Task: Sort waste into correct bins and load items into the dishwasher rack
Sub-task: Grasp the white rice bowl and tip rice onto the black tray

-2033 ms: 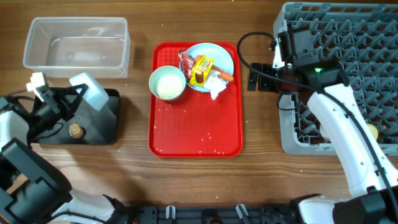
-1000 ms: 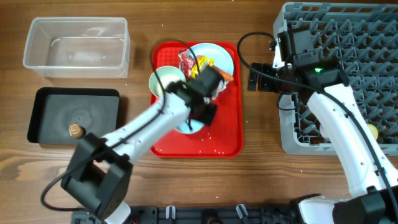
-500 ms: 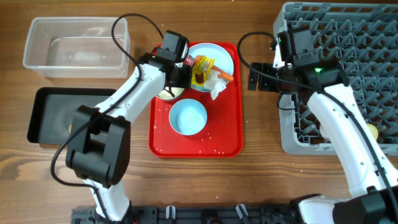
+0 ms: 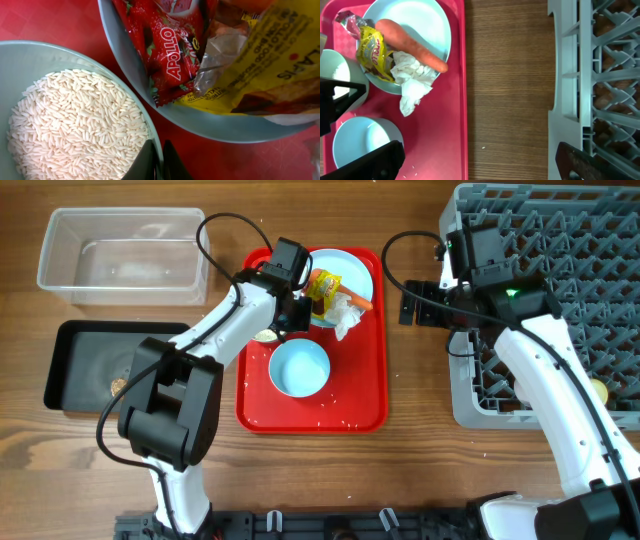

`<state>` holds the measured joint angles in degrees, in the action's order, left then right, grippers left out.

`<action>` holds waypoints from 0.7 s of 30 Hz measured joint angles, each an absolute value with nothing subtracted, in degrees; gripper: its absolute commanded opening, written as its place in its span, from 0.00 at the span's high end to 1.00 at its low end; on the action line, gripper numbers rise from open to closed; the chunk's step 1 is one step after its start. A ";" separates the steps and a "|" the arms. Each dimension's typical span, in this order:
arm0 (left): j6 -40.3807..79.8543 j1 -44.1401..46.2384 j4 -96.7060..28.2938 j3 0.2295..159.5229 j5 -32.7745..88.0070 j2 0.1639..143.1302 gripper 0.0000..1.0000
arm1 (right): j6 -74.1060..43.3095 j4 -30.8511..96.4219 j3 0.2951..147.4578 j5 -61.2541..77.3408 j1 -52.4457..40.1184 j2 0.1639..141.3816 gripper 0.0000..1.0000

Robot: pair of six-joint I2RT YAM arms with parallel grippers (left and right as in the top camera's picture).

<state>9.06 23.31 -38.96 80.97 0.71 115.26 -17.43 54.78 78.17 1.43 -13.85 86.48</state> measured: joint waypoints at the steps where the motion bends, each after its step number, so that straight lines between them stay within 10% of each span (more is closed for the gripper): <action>1: 9.06 23.31 -39.18 80.97 0.71 115.26 0.96 | -17.43 54.78 78.17 1.41 -13.85 86.48 0.00; 21: 16.51 -4.60 -59.05 77.82 12.93 93.95 0.96 | -17.43 54.81 78.17 0.69 -13.85 86.48 0.00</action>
